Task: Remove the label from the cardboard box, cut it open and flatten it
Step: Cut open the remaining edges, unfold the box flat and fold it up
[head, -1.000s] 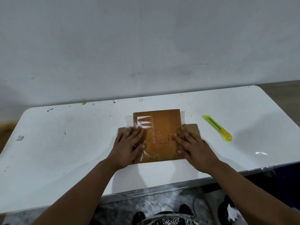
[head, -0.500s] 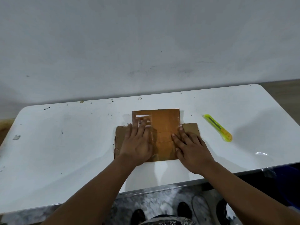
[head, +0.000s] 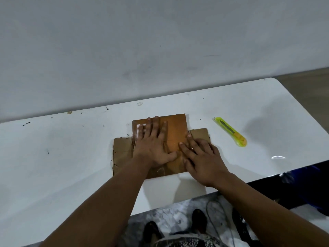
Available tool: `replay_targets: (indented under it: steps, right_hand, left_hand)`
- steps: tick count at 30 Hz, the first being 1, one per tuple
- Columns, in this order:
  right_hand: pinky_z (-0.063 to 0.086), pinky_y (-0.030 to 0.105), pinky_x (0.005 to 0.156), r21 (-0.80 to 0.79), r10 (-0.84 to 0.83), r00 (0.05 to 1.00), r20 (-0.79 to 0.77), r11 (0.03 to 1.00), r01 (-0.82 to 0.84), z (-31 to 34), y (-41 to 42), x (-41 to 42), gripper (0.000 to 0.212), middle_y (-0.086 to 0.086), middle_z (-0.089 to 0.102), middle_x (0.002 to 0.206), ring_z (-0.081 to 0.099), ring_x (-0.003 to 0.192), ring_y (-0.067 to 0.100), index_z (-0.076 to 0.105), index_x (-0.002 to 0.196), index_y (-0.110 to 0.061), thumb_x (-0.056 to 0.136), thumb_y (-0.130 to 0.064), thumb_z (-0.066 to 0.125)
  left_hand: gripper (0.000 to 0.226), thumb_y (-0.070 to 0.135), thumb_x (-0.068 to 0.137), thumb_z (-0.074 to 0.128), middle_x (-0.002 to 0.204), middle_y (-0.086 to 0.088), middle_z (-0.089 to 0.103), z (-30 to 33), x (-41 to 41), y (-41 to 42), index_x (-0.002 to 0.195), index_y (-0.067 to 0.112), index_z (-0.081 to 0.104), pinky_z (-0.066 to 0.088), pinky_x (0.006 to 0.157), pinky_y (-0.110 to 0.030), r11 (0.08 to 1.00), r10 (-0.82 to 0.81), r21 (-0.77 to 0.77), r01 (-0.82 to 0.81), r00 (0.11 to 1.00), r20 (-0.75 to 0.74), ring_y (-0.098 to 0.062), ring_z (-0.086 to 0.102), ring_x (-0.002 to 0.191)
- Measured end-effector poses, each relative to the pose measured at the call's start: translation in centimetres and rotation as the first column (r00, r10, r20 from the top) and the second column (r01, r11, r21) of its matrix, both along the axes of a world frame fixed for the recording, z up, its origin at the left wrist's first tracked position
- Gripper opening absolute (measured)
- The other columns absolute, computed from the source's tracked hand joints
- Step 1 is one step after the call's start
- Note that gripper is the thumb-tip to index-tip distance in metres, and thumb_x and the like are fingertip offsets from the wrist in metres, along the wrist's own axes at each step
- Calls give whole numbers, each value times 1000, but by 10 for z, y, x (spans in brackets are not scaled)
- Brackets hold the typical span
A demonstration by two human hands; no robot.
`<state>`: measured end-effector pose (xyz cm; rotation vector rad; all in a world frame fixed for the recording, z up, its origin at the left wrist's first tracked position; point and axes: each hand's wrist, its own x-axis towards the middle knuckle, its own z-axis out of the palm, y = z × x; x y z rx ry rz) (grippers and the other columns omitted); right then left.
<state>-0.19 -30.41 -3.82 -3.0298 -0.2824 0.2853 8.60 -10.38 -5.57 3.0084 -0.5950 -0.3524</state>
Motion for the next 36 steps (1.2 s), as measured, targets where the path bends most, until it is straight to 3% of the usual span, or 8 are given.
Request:
replay_targets:
  steps: [6, 9, 13, 17, 21, 26, 31, 36]
  right_hand:
    - [24, 45, 106, 107, -16, 998, -58, 994, 22, -3, -9, 7, 65, -14, 0, 164, 12, 146, 19, 9, 151, -47, 91, -60, 32]
    - [28, 44, 107, 256, -214, 976, -36, 942, 216, 2, -14, 5, 68, -7, 20, 160, 23, 139, 26, 21, 150, -40, 88, -56, 42]
    - [41, 44, 101, 420, -586, 797, -145, 693, 586, 3, -29, 2, 59, 8, 43, 139, 46, 122, 35, 45, 141, -19, 87, -39, 54]
    - [54, 46, 86, 548, -557, 748, -362, 522, 654, 13, -34, 7, 52, 2, 55, 119, 61, 104, 24, 52, 130, -25, 78, -30, 58]
    - [52, 34, 71, 721, -537, 768, -349, 369, 586, 30, -25, 7, 34, -6, 63, 92, 63, 85, 11, 56, 116, -34, 87, -19, 62]
    - [40, 3, 74, 806, -362, 905, -222, 455, 379, 32, -4, 1, 33, -11, 63, 98, 59, 91, -3, 61, 124, -35, 99, -16, 49]
    - [41, 16, 92, 646, -109, 986, -126, 745, 165, 18, -3, 7, 46, -10, 47, 119, 50, 103, -2, 52, 138, -32, 99, -11, 46]
    - [33, 35, 112, 251, -35, 993, -111, 966, 62, 14, 12, 13, 62, -5, 9, 163, 29, 134, 24, 26, 152, -29, 95, -46, 12]
  left_hand:
    - [118, 92, 73, 26, 169, -8, -23, -5, 5, -1, 162, 27, -15, -11, 124, -56, 1000, 5, -17, -5, 1000, -7, -30, -24, 155]
    - [119, 94, 72, 24, 169, -9, -23, -4, 6, -1, 162, 27, -16, -9, 124, -57, 1000, -3, -6, 3, 1000, -13, -32, -24, 155]
    - [120, 95, 71, 23, 168, -8, -25, -3, 7, 0, 161, 28, -19, -9, 124, -57, 1000, -9, -4, 9, 1000, -24, -32, -25, 154]
    - [120, 95, 71, 23, 168, -8, -25, -3, 6, 0, 161, 28, -18, -9, 124, -57, 1000, -8, -14, 8, 1000, -22, -31, -26, 154]
    - [119, 94, 70, 23, 169, -8, -23, -4, 5, -1, 162, 28, -15, -8, 124, -56, 1000, -3, -27, 3, 1000, -3, -30, -24, 155]
    - [118, 93, 71, 23, 169, -8, -25, -6, 5, -1, 162, 29, -16, -10, 124, -55, 999, 3, -35, -2, 1000, 1, -30, -26, 154]
    - [117, 90, 71, 25, 168, -8, -26, -4, 5, -1, 162, 28, -17, -11, 124, -54, 1000, -1, -30, 1, 1000, -4, -30, -25, 154]
    - [113, 88, 76, 23, 167, -10, -27, -6, 5, 0, 162, 25, -16, -12, 124, -53, 999, -20, -41, 21, 1000, 8, -30, -25, 155]
